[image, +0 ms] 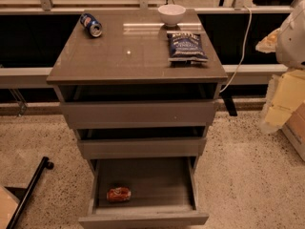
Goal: Pick coke can from bottom drawer and place on counter
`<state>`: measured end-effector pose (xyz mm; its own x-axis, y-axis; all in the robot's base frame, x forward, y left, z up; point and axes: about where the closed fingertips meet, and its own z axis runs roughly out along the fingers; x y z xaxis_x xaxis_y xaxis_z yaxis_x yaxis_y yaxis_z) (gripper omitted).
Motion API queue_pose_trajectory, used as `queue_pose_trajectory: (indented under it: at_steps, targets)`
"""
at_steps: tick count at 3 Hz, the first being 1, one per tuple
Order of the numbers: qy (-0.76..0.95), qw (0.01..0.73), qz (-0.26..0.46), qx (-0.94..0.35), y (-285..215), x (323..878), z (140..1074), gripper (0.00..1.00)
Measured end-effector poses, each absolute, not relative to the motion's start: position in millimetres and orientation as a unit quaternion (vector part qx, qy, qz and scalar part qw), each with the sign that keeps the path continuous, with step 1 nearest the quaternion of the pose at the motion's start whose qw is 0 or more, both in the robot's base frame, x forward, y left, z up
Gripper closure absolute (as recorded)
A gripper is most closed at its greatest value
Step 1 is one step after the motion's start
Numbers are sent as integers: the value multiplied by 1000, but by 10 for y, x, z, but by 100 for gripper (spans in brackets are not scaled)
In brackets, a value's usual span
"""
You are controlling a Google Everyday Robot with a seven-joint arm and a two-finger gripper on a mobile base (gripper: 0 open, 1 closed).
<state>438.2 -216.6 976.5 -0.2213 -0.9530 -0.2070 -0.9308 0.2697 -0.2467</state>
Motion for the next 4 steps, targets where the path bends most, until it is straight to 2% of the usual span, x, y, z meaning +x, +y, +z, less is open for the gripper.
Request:
queue_pose_trajectory:
  at_steps: [2,3,4]
  targets:
    - [767,180,-26,-615,-2015,4470,9633,0]
    - [742,220,-11,-633,-1734,4712,9052,0]
    - [741,227,-15,-631,-1726,4743,9059,0]
